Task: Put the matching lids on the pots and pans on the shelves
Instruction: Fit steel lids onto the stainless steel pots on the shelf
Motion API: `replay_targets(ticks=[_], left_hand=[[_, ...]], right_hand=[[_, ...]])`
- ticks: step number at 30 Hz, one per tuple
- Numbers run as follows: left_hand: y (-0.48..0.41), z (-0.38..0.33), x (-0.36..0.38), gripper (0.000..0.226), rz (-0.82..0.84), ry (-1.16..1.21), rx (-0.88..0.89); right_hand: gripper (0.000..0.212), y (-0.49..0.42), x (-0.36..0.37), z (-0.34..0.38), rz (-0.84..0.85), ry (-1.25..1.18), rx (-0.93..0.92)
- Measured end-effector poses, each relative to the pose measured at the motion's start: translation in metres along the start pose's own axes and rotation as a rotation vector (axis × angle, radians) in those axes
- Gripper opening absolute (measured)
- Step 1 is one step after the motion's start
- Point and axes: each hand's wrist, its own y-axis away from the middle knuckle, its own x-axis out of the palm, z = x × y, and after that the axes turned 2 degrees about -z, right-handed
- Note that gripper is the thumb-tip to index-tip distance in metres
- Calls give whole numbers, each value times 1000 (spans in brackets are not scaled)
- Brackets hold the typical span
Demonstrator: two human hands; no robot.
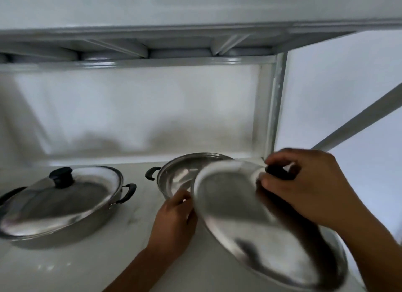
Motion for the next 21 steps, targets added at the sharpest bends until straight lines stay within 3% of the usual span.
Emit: replay_targets(ticks=[3, 13, 21], left_hand=[[19, -19, -7, 24, -12, 1, 23], [46, -34, -35, 9, -189, 124, 21], [38, -9, -41, 10, -110, 71, -62]], right_hand=[[23, -23, 15, 4, -39, -43, 15], [29, -72, 112, 19, 171, 135, 18], [30, -70, 143, 31, 216, 203, -17]])
